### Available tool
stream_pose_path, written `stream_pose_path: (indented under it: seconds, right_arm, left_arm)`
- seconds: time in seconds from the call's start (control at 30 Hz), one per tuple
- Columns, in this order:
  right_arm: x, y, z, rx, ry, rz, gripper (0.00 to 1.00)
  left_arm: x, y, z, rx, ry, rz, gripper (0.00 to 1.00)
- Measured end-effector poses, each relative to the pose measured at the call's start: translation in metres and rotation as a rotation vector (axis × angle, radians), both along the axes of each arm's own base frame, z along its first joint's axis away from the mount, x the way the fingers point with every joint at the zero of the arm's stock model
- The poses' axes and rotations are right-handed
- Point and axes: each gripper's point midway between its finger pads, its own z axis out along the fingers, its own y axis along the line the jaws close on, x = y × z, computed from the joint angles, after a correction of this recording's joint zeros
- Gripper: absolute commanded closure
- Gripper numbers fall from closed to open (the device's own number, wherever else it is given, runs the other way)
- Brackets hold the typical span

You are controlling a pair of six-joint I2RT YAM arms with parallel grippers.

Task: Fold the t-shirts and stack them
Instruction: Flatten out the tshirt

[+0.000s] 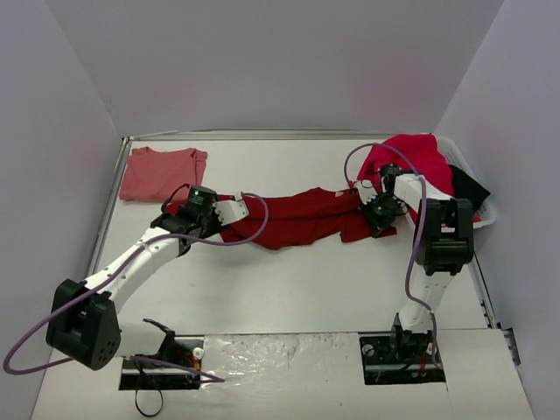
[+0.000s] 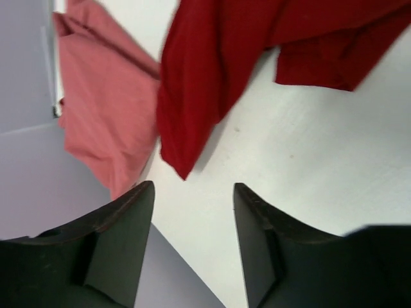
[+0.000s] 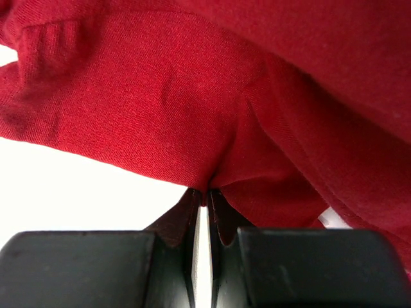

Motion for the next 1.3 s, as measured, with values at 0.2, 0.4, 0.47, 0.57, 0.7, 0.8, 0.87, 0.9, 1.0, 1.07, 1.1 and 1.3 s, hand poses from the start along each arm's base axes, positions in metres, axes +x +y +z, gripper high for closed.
stream_pose_path:
  seconds: [0.2,0.4,0.47,0.57,0.7,0.8,0.87,0.9,1.0,1.07,1.1,1.3]
  right_arm:
    - [0.001,0.003,0.000,0.015,-0.001,-0.018,1.00]
    - [0.001,0.004,0.000,0.022,-0.001,-0.027,1.00]
    - [0.001,0.005,0.000,0.023,-0.001,-0.028,1.00]
    - [0.001,0.005,-0.001,0.024,-0.001,-0.030,1.00]
    - [0.001,0.005,-0.001,0.024,-0.002,-0.030,1.00]
    - [0.001,0.005,-0.001,0.024,-0.002,-0.030,1.00]
    - [0.001,0.005,-0.001,0.024,-0.002,-0.030,1.00]
    - [0.001,0.005,-0.001,0.024,-0.002,-0.030,1.00]
    - [0.001,0.005,-0.001,0.024,-0.002,-0.030,1.00]
    - [0.001,0.005,-0.001,0.024,-0.002,-0.030,1.00]
    - [0.001,0.005,-0.001,0.024,-0.002,-0.030,1.00]
    - [0.001,0.005,-0.001,0.025,-0.002,-0.031,1.00]
  left_arm:
    - [-0.025,-0.023,-0.060,0.046,0.203,-0.109,0.43]
    - [-0.038,-0.055,-0.104,0.107,0.314,-0.211,0.44]
    - [-0.039,-0.064,-0.115,0.120,0.330,-0.234,0.44]
    - [-0.033,-0.069,-0.119,0.131,0.308,-0.239,0.43]
    - [-0.020,-0.071,-0.117,0.137,0.254,-0.217,0.44]
    - [-0.011,-0.072,-0.116,0.139,0.217,-0.204,0.44]
    - [-0.008,-0.073,-0.115,0.137,0.200,-0.197,0.44]
    - [-0.007,-0.073,-0.115,0.137,0.195,-0.195,0.47]
    - [-0.005,-0.074,-0.119,0.139,0.194,-0.191,0.76]
    - [-0.006,-0.074,-0.126,0.144,0.212,-0.192,0.98]
    - [-0.006,-0.073,-0.129,0.159,0.218,-0.198,0.98]
    - [-0.014,-0.079,-0.128,0.134,0.288,-0.231,0.98]
